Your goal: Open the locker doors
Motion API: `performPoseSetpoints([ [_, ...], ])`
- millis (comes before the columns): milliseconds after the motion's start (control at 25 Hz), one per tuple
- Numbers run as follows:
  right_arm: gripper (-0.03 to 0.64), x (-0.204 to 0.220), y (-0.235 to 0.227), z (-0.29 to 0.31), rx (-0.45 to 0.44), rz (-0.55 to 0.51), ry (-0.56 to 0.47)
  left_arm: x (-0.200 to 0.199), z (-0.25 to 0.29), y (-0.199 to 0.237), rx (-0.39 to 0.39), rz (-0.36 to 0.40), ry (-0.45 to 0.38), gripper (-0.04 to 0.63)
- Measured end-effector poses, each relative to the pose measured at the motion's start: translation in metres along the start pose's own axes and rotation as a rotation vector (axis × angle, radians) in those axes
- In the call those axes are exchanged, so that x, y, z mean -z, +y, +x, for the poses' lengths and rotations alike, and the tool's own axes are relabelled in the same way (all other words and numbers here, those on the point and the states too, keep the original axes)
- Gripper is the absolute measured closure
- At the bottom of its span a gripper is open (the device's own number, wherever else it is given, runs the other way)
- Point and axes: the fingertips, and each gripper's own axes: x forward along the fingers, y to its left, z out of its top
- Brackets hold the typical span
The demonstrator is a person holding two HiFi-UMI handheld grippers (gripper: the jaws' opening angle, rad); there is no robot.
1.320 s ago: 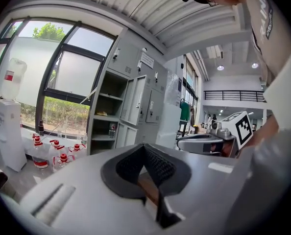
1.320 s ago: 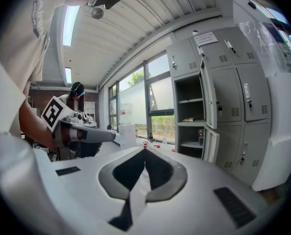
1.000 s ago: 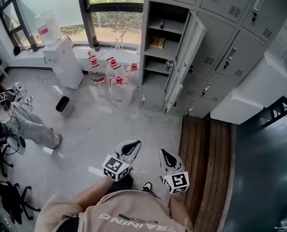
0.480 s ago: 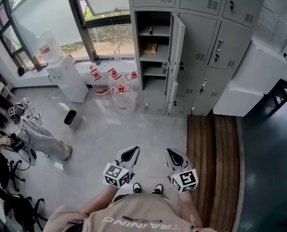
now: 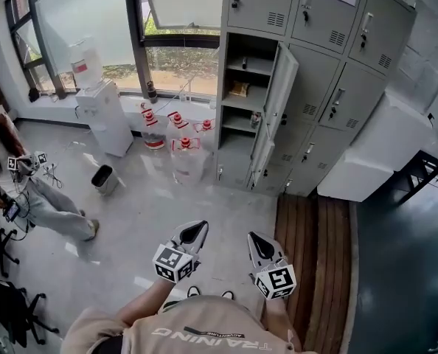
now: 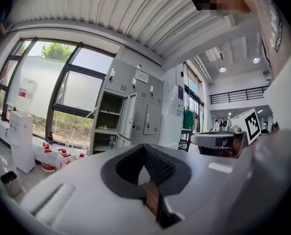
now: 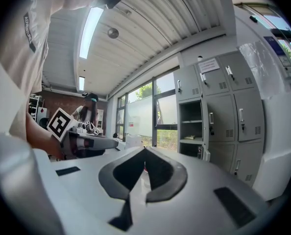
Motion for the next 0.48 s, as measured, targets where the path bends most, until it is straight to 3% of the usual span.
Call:
performPoseSetpoints([
  [480,0.606,0.0093,0.0103,-0.0017,-0.011,0.021,0.022,0.0069,-0.0046,-0.0039,0.028,0.004,0.026,0.589],
])
